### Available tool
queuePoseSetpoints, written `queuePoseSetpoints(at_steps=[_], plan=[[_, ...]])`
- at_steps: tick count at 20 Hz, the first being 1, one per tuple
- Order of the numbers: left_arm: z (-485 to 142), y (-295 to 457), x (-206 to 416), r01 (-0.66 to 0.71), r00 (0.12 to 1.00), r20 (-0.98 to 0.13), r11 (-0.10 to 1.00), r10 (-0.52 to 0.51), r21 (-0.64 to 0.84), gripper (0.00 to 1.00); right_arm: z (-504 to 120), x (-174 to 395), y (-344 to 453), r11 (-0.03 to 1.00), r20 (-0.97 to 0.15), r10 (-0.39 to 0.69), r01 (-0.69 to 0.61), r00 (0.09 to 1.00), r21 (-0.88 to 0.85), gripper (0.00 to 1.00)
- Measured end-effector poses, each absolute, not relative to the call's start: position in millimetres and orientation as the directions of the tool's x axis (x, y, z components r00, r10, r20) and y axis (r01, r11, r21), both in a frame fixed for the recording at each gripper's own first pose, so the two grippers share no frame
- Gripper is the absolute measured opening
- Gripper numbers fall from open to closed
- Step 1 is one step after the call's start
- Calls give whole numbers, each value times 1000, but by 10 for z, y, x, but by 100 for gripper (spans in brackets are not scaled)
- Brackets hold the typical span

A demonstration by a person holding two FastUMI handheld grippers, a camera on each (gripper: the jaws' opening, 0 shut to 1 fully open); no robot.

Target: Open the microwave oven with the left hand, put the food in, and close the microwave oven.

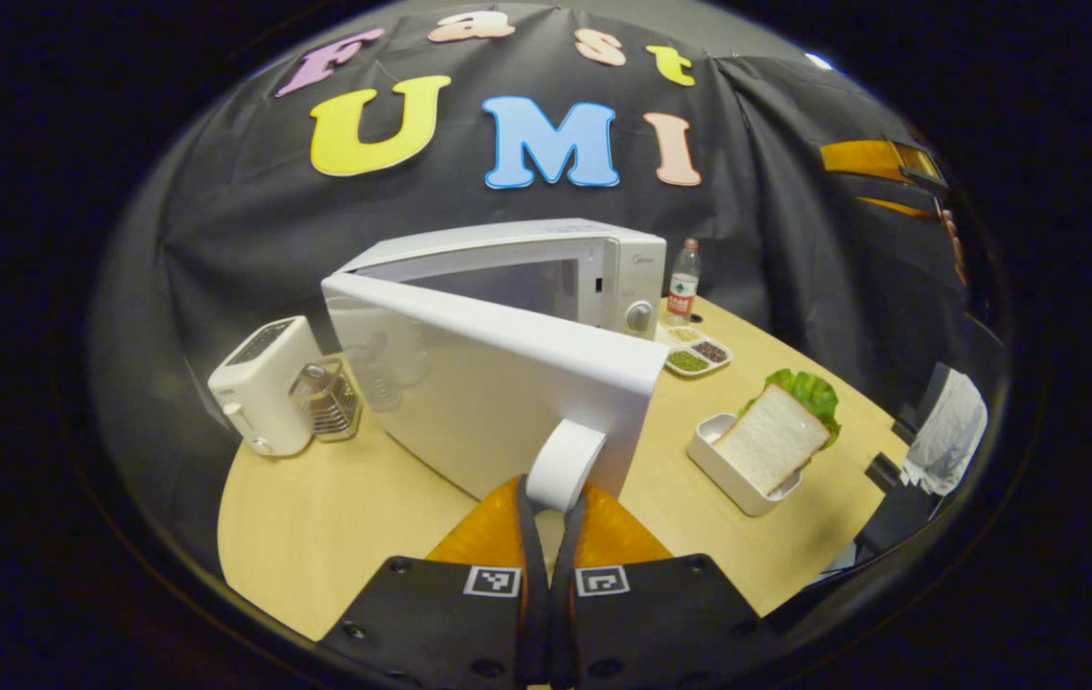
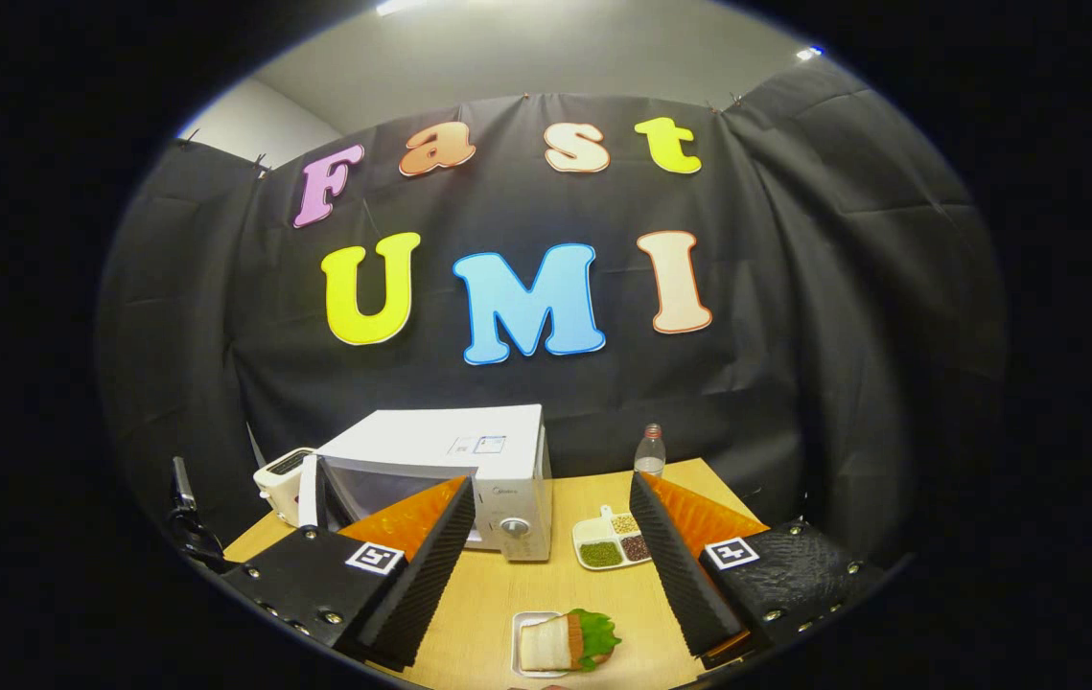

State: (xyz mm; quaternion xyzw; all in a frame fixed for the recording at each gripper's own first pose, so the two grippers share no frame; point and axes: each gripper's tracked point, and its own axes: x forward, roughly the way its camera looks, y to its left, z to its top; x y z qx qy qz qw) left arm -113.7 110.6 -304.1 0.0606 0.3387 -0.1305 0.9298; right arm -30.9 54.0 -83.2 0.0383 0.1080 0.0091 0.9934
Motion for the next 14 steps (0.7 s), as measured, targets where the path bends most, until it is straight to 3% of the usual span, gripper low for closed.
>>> queuePoseSetpoints(at_steps=[14], plan=[[-2925, 2641, -1624, 244, 763, -625, 969, -165, 42, 7, -1033, -483, 1006, 999, -257, 8, 5, 966, 50, 98]])
